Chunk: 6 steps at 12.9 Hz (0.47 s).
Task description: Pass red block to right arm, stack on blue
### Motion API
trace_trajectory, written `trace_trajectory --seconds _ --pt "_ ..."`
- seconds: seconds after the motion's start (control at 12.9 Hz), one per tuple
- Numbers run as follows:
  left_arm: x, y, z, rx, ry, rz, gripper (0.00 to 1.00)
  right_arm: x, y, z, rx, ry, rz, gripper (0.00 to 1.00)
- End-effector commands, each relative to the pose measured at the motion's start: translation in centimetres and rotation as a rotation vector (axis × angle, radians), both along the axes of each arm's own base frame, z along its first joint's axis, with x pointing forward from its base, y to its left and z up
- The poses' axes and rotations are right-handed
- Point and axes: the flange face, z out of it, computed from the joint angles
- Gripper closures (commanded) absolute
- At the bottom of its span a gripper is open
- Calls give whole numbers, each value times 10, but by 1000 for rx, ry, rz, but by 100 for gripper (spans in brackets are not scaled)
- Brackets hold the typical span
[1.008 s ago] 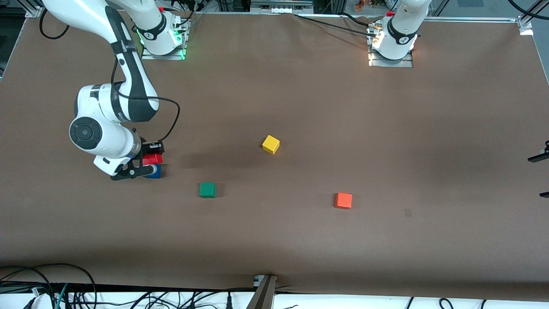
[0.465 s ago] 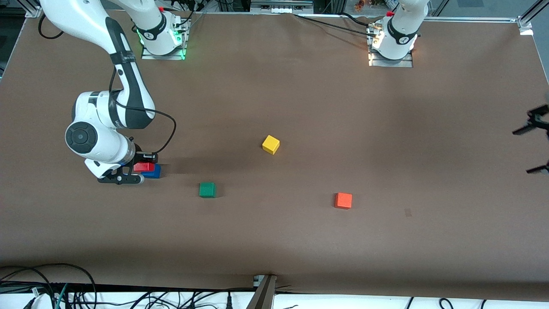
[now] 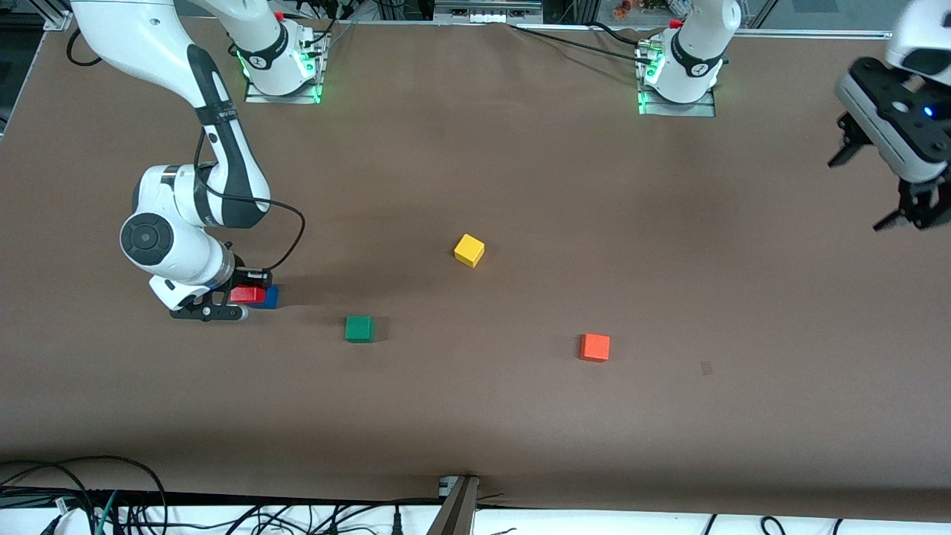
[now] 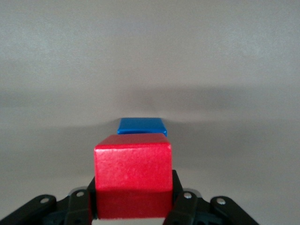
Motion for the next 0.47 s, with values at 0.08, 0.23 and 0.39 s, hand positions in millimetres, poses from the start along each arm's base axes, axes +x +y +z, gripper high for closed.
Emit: trace_trajectory --seconds 0.08,0.23,0.39 --pt "-47 -18 -9 48 9 210 0 -1 -6 -6 -4 -8 15 87" --pt "-56 -28 -14 39 0 348 0 -2 -6 -6 -3 -5 12 64" --pt "-58 -19 -15 4 -19 486 0 -2 -9 -7 -2 -2 5 0"
